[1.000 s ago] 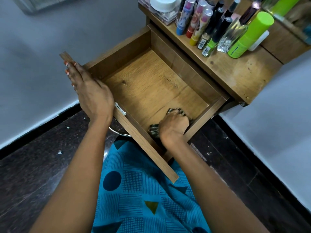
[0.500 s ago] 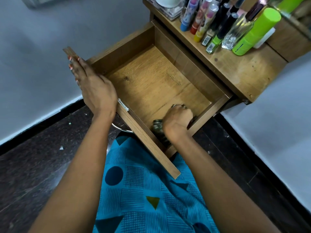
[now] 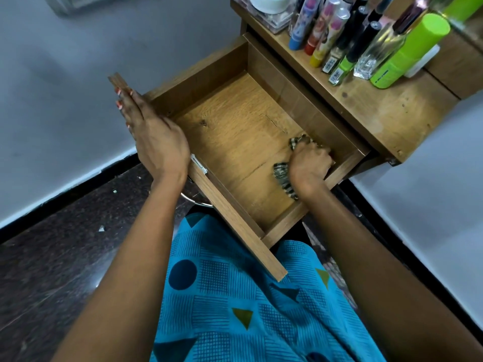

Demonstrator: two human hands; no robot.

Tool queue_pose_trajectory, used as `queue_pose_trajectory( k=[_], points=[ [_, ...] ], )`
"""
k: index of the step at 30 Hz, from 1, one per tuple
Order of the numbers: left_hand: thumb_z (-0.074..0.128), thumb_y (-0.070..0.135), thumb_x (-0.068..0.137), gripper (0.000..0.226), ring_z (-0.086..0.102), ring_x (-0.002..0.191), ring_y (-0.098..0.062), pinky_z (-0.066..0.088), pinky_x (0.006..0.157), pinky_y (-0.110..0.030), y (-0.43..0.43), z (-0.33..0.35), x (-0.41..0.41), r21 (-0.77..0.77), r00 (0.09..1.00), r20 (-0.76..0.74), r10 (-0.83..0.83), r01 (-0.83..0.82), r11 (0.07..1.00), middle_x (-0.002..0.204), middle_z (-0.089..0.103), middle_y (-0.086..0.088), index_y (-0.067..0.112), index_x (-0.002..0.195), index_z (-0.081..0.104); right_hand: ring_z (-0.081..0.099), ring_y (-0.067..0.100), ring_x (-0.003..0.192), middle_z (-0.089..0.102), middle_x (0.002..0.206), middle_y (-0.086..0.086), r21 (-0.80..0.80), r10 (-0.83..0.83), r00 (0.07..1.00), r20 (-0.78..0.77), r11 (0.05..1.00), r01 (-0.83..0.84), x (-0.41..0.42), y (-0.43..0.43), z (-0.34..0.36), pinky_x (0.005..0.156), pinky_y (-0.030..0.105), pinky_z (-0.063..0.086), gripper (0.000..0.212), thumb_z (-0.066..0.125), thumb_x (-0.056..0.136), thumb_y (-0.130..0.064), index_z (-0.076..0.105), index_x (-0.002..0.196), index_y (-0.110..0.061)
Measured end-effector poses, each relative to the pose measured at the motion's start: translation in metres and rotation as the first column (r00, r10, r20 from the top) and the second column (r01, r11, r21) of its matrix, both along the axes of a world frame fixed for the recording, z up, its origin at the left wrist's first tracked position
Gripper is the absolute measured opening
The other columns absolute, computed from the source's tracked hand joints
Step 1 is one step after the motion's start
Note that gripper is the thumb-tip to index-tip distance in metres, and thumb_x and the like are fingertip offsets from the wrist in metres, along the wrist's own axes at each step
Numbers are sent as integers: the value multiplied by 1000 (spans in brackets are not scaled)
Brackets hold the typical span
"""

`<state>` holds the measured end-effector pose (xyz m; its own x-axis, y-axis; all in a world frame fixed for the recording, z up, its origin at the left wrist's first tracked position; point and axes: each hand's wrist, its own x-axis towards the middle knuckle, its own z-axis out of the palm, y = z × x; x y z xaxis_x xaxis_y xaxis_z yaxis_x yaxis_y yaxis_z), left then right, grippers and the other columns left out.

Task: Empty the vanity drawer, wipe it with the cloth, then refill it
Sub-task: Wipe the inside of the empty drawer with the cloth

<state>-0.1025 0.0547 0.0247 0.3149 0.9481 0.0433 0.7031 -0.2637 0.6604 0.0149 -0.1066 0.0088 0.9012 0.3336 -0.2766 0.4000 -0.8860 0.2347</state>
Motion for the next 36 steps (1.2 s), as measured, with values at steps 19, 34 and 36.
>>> queue_pose_trajectory(
  k=[19,34,36],
  points=[
    [29,9,97,54,0,145,-23,13,116,-28,-2,0,0,1,1000,22,4,-4,1000,157,0,-9,7,147,7,31,29,134,31,145,13,553,561,806,-189,739,-385,5,108,-12,112,37,25,47,51,90,-11,41,135,-19],
    [29,11,97,54,0,145,-20,26,116,-33,-1,-2,2,-5,998,50,30,-30,1000,157,0,-5,10,147,8,36,28,120,40,132,12,492,737,668,104,546,-678,-31,148,-34,99,40,27,31,30,97,-18,51,120,-13],
    [29,10,97,54,-1,145,-20,22,117,-31,-2,-2,2,-3,998,49,25,-25,1000,157,0,-6,9,147,7,34,27,121,38,132,11,518,769,635,71,515,-683,-31,138,-31,99,40,25,31,34,95,-21,54,118,-13]
  ],
)
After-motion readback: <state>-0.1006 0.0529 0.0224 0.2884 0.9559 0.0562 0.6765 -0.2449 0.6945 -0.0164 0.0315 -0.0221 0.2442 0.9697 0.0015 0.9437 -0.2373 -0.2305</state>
